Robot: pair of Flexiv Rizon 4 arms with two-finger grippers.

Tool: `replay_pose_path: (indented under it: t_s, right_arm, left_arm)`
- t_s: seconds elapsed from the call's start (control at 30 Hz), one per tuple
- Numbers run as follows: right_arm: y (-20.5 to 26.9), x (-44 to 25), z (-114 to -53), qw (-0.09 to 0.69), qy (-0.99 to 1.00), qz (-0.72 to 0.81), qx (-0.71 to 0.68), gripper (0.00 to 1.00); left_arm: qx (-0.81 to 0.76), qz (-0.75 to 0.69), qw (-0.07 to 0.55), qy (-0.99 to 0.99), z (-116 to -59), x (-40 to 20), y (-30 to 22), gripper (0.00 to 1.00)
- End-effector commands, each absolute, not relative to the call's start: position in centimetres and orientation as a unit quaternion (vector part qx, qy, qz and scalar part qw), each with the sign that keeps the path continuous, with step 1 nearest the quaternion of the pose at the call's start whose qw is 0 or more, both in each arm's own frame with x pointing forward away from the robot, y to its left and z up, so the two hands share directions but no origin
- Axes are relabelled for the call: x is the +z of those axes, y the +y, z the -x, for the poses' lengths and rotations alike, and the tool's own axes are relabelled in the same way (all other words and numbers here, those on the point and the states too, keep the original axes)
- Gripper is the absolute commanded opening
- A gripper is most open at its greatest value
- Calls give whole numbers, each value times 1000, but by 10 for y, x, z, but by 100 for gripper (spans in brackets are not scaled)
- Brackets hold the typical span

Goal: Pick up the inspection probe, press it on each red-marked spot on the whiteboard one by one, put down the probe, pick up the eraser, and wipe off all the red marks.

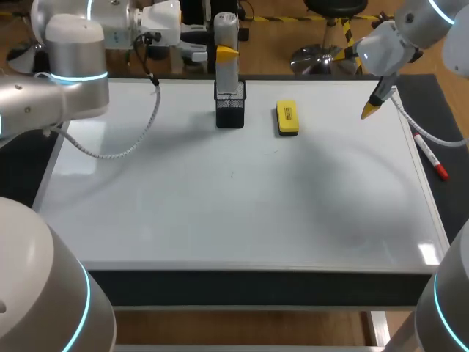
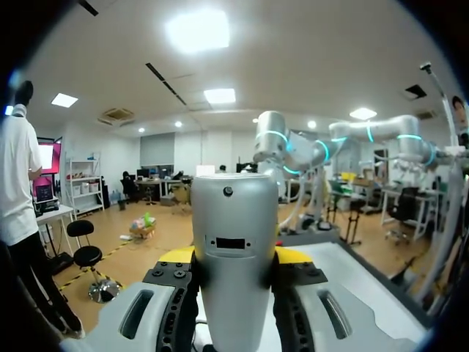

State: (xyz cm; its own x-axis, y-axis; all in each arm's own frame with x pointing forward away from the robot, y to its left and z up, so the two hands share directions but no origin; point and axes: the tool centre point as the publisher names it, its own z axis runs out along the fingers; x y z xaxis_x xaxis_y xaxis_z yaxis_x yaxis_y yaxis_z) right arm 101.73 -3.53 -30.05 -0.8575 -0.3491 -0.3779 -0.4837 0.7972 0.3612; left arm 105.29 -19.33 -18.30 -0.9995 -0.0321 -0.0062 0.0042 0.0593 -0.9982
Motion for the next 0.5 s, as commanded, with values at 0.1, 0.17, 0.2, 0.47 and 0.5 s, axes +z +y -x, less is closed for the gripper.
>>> replay_pose_path:
  t_s: [0.1, 0.17, 0.2, 0.47, 0.5]
  right_arm:
    - [-35, -300, -1018, 146, 937, 223, 226, 100]
    - [-35, -300, -1018, 146, 937, 223, 226, 100]
    - [-35, -300, -1018, 146, 937, 223, 226, 100]
    - [-35, -300, -1018, 146, 937, 223, 226, 100]
    - [-35, -300, -1018, 146, 937, 223, 226, 100]
  left_arm:
    - [-688, 20, 9, 725, -1059, -187, -196, 0]
    - [-688, 21, 10, 725, -1061, -189, -197, 0]
    - [-688, 22, 10, 726, -1063, -190, -197, 0]
    - [-684, 34, 10, 728, -1071, -202, -200, 0]
    - [-684, 35, 9, 728, -1072, -203, -200, 0]
